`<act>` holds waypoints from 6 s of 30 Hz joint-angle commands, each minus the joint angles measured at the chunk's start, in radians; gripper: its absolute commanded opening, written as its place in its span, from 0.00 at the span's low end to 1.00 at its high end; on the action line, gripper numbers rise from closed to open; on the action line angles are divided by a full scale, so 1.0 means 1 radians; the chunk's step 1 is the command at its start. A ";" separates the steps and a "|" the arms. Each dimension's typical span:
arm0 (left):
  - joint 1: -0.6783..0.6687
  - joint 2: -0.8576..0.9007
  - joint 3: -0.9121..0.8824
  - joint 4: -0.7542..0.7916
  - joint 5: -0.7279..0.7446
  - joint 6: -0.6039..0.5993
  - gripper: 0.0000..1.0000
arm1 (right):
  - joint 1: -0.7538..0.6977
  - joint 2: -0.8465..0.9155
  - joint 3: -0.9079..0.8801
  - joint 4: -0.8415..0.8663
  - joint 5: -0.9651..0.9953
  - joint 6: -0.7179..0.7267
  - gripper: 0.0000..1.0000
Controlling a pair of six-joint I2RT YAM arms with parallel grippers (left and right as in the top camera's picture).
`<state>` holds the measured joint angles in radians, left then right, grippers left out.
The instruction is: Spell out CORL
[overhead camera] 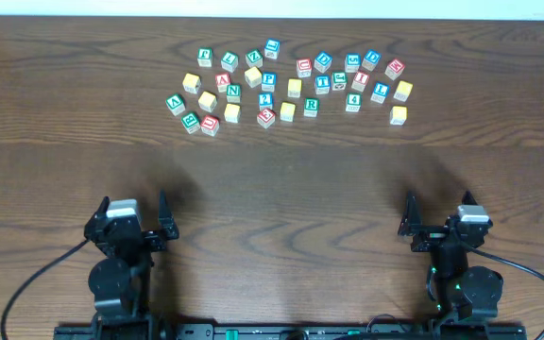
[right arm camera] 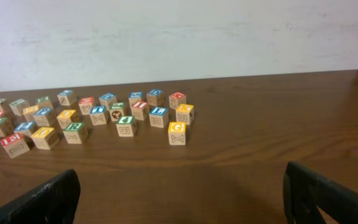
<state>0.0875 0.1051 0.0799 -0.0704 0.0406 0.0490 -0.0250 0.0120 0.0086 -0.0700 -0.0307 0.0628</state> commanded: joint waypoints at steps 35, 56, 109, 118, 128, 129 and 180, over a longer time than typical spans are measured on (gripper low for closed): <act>-0.004 1.195 1.306 -0.739 0.229 -0.024 0.98 | -0.013 -0.006 -0.003 -0.001 0.003 -0.012 0.99; -0.004 1.195 1.306 -0.411 0.153 -0.090 0.98 | -0.013 0.447 0.249 0.026 -0.186 0.009 0.99; -0.004 1.223 1.303 -0.581 0.153 -0.107 0.98 | 0.392 2.195 2.203 -0.912 -0.061 0.185 0.88; -0.004 1.223 1.302 -0.644 0.149 -0.106 0.98 | 0.522 2.281 2.203 -0.890 0.064 0.372 0.60; -0.004 1.267 1.299 -0.644 0.150 -0.130 0.98 | 0.512 2.293 2.203 -0.895 0.046 0.394 0.58; -0.008 1.287 1.299 -0.623 0.151 -0.153 0.98 | 0.509 2.293 2.203 -0.896 0.047 0.394 0.59; -0.343 2.185 1.706 -0.586 0.018 -0.171 0.60 | 0.237 2.181 2.201 -1.173 0.034 0.324 0.77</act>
<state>-0.2535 2.2551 1.7756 -0.6556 0.0715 -0.1089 0.2115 2.2150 2.1967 -1.2411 -0.0067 0.4007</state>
